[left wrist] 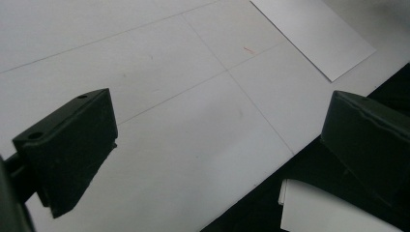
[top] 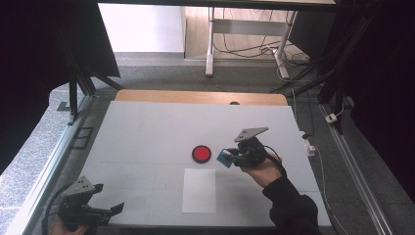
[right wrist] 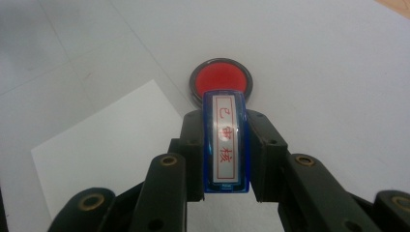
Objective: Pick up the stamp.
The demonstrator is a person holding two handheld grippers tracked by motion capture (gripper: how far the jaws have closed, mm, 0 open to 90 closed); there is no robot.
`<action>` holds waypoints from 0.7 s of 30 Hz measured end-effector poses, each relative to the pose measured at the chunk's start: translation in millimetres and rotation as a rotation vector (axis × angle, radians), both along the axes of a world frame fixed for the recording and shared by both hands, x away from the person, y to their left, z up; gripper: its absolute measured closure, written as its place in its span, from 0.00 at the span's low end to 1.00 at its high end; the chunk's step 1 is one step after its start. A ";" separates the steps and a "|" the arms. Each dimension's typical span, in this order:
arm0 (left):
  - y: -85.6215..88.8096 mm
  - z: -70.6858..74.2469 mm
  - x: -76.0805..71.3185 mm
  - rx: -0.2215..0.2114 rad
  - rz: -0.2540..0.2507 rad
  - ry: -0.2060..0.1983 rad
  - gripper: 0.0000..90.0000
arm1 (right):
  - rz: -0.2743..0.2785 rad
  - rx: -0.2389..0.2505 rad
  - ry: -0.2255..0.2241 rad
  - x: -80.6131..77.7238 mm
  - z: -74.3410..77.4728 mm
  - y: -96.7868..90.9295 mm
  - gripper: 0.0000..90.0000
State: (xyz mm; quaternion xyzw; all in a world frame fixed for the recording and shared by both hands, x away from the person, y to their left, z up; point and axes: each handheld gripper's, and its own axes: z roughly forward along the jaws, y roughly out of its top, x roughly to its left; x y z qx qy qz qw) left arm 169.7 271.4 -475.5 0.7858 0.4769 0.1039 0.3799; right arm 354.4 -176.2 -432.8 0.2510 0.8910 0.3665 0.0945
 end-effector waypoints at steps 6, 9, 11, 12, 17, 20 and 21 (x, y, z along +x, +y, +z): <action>0.3 0.1 0.0 -0.001 -0.001 0.002 0.00 | 0.026 0.013 0.001 -5.3 2.6 5.7 0.79; 0.3 0.1 0.0 -0.002 -0.001 0.002 0.00 | 0.039 0.024 0.008 -8.5 4.0 9.4 0.79; 0.4 0.1 0.0 -0.002 0.001 0.002 0.00 | 0.046 0.030 0.009 -10.8 5.0 12.0 0.79; 0.4 0.1 0.0 -0.002 0.001 0.002 0.00 | 0.060 0.036 0.008 -13.1 5.9 14.7 0.79; 0.3 0.1 -0.1 -0.001 0.000 0.001 0.00 | 0.087 0.049 0.014 -18.2 7.3 20.3 0.79; 0.1 -0.1 0.0 -0.001 0.000 0.002 0.00 | 0.119 0.052 0.018 -24.4 8.8 26.4 0.79; 0.1 -0.1 0.2 -0.002 0.000 0.003 0.00 | 0.127 0.052 0.013 -25.5 8.9 27.7 0.79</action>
